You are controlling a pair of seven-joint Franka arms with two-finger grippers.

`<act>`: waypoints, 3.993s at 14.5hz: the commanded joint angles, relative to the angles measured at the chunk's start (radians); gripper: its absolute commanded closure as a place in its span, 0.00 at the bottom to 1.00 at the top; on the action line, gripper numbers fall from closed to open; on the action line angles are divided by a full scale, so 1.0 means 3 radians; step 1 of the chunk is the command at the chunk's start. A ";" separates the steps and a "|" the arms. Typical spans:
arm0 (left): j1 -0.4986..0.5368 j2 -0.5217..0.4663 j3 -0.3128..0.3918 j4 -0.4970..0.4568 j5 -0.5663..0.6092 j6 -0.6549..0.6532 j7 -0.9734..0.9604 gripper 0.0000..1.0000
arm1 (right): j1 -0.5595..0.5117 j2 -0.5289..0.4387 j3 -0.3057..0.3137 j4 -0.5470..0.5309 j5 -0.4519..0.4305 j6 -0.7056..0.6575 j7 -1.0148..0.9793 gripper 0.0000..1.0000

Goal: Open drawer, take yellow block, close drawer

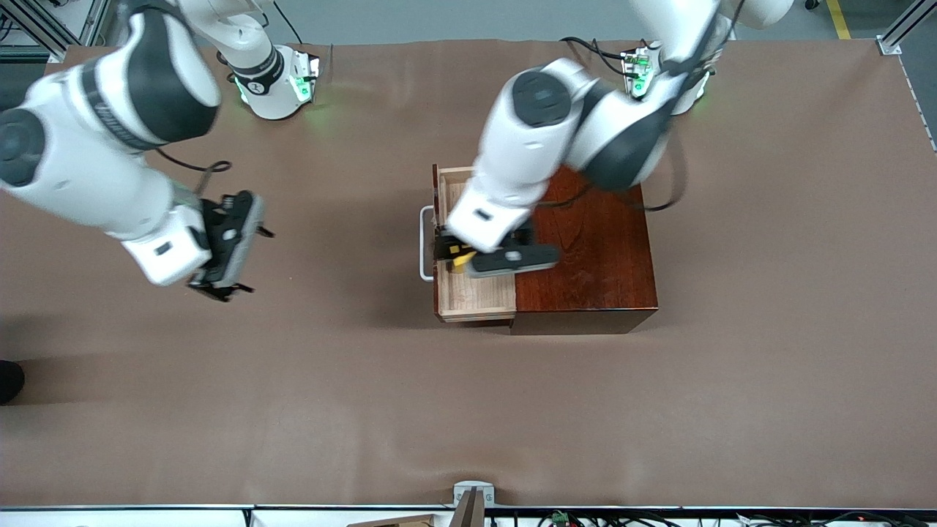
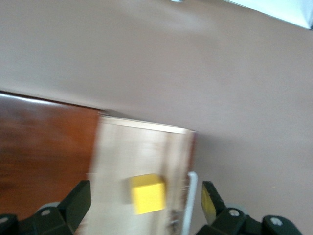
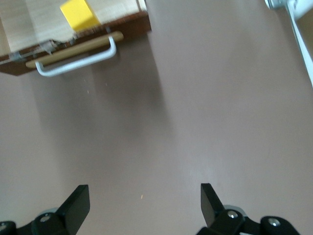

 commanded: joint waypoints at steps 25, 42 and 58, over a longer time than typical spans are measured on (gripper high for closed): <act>0.1934 -0.1631 -0.0062 -0.1476 0.0326 -0.0806 0.2588 0.00 | 0.1576 0.0958 -0.0057 -0.0036 -0.0099 0.1389 0.0281 0.00; 0.1914 -0.1549 -0.0154 -0.1476 0.0331 -0.0739 0.2547 0.00 | 0.1648 0.1199 -0.0062 -0.0011 -0.0318 0.1644 0.0358 1.00; 0.1725 -0.1513 -0.0276 -0.1389 0.0311 -0.0744 0.2511 0.00 | 0.1015 0.0330 -0.0073 -0.0072 -0.0406 0.0801 0.1232 1.00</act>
